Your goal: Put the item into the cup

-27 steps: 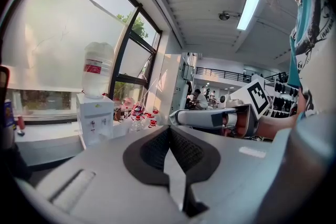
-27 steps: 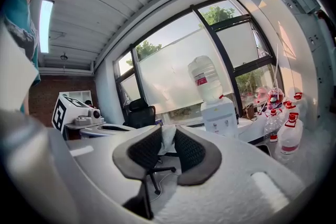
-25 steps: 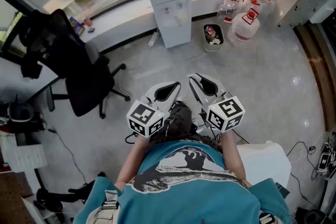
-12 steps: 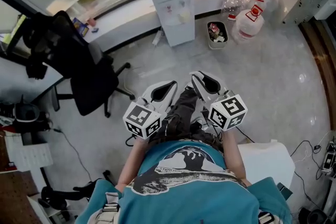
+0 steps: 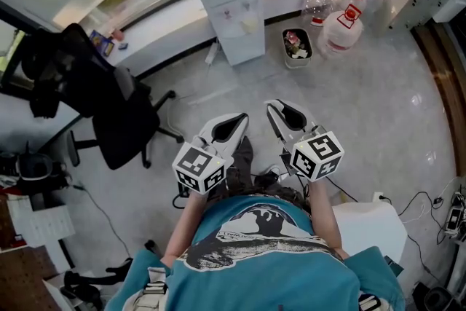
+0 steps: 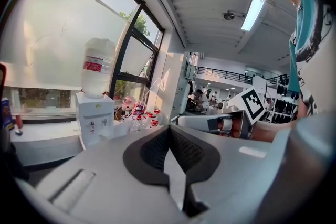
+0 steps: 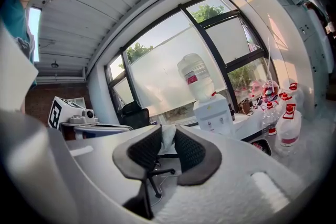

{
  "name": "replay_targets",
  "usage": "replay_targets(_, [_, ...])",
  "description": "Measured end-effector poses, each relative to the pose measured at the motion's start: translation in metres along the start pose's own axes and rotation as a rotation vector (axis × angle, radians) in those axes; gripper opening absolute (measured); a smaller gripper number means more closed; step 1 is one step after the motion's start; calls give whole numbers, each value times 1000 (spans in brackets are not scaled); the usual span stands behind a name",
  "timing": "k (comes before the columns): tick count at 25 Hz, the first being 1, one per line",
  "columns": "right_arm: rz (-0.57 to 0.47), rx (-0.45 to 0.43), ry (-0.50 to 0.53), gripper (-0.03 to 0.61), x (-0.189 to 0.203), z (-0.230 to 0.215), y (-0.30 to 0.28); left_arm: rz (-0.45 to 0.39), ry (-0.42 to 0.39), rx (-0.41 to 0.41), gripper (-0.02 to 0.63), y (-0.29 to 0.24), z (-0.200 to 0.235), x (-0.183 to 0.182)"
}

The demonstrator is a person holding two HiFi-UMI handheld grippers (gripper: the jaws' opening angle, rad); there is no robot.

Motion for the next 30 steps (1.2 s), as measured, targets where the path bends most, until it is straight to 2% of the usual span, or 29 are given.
replay_targets(16, [83, 9, -55, 80, -14, -40, -135, 54, 39, 21, 6, -34, 125, -58])
replay_targets(30, [137, 26, -17, 80, -40, -49, -226, 14, 37, 86, 6, -48, 211, -110])
Point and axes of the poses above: the fingertips, and each gripper's own axes: y backward along the fingers, z to its left, x out of its underside, the point moved 9 cm from there along y, backward along the fingers, and after that the axes turned 13 degrees about y, right-handed, at the moved point
